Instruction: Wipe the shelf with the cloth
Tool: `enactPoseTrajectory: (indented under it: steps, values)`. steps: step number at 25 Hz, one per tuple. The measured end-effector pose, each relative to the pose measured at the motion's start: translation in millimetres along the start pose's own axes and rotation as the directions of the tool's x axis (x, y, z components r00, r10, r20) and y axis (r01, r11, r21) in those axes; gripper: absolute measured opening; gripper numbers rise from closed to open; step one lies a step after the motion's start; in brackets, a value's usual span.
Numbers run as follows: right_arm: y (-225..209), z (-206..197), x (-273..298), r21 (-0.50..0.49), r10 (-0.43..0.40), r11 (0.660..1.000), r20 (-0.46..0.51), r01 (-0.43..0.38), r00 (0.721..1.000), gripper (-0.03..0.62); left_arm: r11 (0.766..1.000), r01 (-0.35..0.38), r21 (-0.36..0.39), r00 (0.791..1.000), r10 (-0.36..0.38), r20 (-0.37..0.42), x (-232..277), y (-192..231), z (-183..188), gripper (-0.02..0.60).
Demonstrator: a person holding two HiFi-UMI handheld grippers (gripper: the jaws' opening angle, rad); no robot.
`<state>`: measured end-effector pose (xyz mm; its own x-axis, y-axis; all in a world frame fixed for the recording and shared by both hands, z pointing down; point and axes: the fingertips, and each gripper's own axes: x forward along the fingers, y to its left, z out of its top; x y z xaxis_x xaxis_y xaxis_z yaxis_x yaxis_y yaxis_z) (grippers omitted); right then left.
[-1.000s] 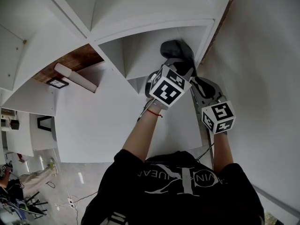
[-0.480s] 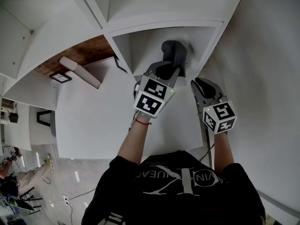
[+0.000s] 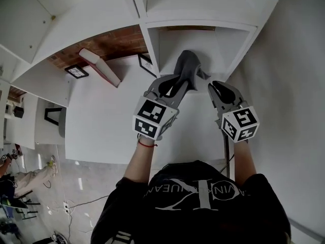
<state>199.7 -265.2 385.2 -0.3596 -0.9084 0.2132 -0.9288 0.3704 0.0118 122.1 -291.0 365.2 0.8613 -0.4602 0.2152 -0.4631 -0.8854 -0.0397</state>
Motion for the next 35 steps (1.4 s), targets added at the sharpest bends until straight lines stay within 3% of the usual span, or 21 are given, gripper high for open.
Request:
enactPoseTrajectory:
  steps: [11,19,28,35]
  values:
    - [34,1,3,-0.009,0.054,0.999,0.019,-0.054,0.998,0.037,0.994,-0.065,-0.082,0.997,0.069,0.041,-75,1,-23,0.058]
    - [42,-3,0,0.001,0.044,0.999,0.042,-0.044,0.998,0.031,0.976,-0.176,-0.128,0.983,0.18,0.02,-120,22,-52,0.058]
    - [46,-6,0,0.009,0.031,0.999,0.062,-0.032,0.998,0.031,0.937,-0.299,-0.181,0.953,0.302,-0.013,-164,50,-82,0.058]
    - [54,-5,1,0.004,0.027,1.0,0.087,-0.028,0.996,0.031,0.885,-0.416,-0.209,0.905,0.425,-0.002,-196,73,-96,0.058]
